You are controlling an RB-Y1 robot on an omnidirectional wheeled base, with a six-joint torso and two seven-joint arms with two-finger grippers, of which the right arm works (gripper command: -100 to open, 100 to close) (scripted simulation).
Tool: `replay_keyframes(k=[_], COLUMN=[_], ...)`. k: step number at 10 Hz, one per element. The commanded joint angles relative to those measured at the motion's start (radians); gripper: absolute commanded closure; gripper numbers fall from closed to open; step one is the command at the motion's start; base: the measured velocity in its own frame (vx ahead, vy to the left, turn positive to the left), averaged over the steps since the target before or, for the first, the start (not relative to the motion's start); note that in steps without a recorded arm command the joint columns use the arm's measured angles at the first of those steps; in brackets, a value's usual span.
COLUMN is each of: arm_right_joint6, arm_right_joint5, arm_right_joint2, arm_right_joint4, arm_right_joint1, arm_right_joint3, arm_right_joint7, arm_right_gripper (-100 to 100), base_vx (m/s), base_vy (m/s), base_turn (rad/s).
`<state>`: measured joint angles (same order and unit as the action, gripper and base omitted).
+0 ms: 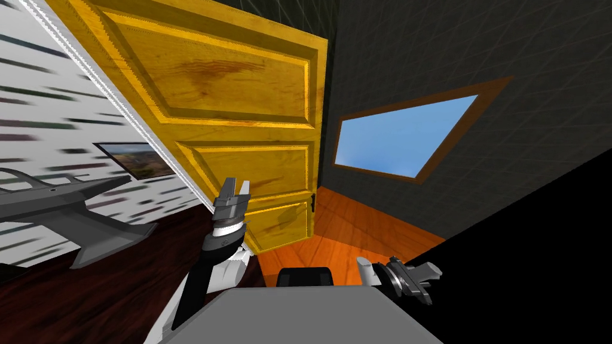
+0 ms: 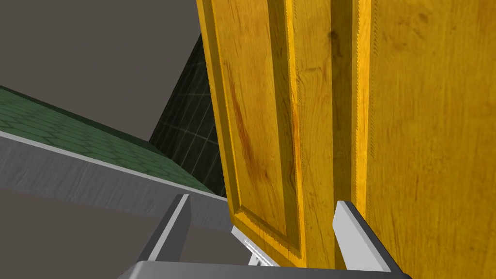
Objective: Push the door open
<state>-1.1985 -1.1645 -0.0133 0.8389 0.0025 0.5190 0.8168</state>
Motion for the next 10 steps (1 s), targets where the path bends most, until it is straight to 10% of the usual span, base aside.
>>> replay_keyframes(k=[1,6,10], arm_right_joint6=[-0.030,-0.085,-0.098], arm_right_joint5=[-0.020,-0.074,-0.096], arm_right_joint2=[-0.003,0.045,-0.001], arm_right_joint4=[0.016,0.007,0.006], arm_right_joint1=[-0.004,-0.015,-0.009], arm_right_joint3=[0.022,0.071,0.092], arm_right_joint7=[-0.018,-0.037,-0.040], arm_right_gripper=[100,100,100], base_vx=[0.045,0.035,0.023], base_vy=[-0.177,-0.143,-0.124], base_turn=[0.068,0.060,-0.002])
